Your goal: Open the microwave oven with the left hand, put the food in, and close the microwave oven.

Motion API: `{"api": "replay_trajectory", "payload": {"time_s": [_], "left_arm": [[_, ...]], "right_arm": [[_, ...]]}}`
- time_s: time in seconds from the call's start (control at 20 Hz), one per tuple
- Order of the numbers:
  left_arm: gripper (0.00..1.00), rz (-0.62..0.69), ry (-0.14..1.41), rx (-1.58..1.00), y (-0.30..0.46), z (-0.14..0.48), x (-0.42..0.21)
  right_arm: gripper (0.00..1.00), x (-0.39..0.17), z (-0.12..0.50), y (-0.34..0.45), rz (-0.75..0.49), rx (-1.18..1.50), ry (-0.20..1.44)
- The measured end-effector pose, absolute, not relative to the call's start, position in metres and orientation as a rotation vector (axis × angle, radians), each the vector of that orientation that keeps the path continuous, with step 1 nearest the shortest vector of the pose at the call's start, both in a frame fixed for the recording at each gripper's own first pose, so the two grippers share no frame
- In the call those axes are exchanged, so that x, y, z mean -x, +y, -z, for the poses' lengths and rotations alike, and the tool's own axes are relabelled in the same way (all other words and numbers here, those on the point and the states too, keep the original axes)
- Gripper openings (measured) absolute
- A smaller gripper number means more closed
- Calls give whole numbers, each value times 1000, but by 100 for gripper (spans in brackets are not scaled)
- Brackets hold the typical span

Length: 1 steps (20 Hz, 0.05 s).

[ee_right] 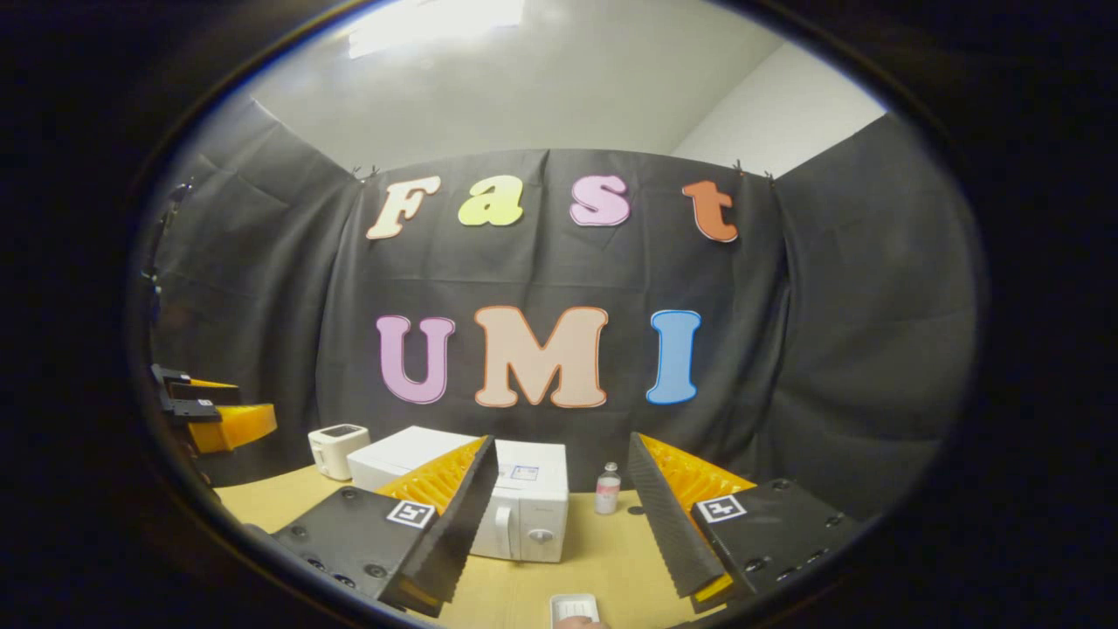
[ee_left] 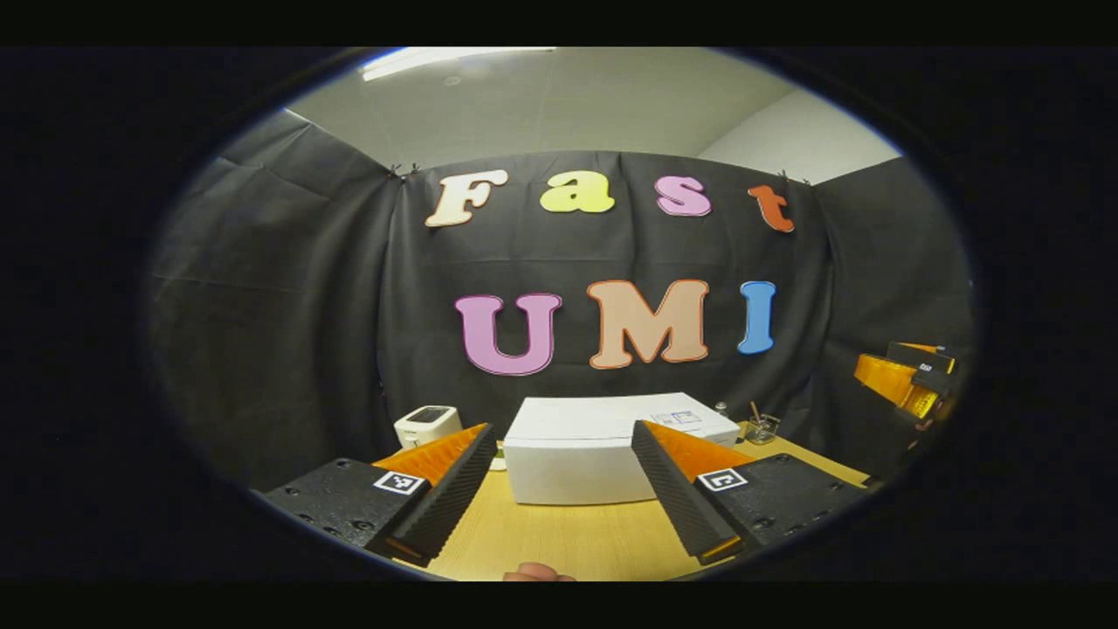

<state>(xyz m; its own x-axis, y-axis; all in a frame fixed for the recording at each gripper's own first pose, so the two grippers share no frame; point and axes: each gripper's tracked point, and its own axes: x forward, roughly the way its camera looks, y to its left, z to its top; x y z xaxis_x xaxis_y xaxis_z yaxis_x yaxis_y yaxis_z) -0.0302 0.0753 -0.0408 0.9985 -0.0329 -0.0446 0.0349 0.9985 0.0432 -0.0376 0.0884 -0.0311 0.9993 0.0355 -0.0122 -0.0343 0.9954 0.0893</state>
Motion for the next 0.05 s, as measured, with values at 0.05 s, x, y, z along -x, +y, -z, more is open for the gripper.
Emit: {"api": "replay_trajectory", "payload": {"time_s": [0.05], "left_arm": [[98,36,47,-46,76,43,32]], "right_arm": [[87,39,31,88,-33,-88,10]]}}
